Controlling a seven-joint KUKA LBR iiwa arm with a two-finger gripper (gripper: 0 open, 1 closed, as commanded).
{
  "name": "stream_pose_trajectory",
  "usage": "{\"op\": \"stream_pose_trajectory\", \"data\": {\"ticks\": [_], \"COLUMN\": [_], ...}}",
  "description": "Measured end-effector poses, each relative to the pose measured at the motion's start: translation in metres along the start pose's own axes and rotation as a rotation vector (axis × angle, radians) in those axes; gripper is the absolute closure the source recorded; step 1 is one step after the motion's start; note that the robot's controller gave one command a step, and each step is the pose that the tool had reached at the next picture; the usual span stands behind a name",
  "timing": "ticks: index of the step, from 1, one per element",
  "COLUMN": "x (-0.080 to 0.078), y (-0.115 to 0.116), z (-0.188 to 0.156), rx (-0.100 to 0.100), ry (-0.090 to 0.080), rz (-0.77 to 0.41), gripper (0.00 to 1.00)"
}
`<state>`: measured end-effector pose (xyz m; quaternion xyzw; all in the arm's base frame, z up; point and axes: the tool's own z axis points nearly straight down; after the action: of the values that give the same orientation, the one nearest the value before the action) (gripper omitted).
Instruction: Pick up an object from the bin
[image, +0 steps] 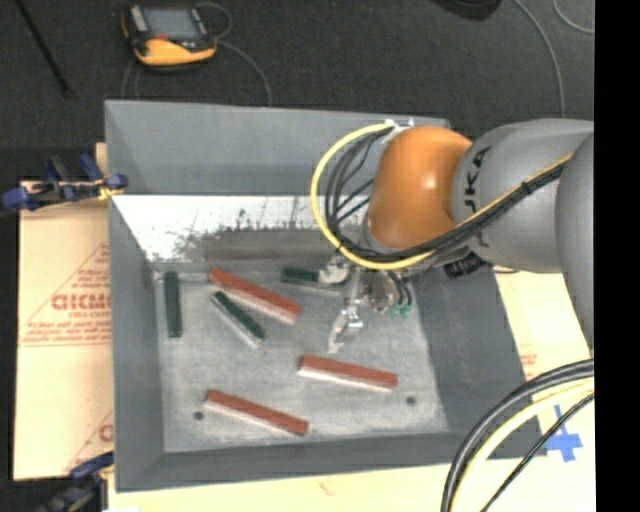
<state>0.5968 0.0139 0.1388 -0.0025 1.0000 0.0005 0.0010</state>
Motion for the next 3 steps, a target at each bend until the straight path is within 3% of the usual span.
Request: {"op": "stream_pose_trajectory", "data": {"ticks": [1, 2, 3], "x": [0.000, 0.056, 0.055], "y": [0.000, -0.006, -0.005], "z": [0.000, 0.044, 0.050], "rx": [0.000, 0.000, 0.000], "ry": [0.000, -0.030, -0.040], "rz": [0.000, -0.094, -0.096], "gripper": [0.00, 1.00, 0.00]}}
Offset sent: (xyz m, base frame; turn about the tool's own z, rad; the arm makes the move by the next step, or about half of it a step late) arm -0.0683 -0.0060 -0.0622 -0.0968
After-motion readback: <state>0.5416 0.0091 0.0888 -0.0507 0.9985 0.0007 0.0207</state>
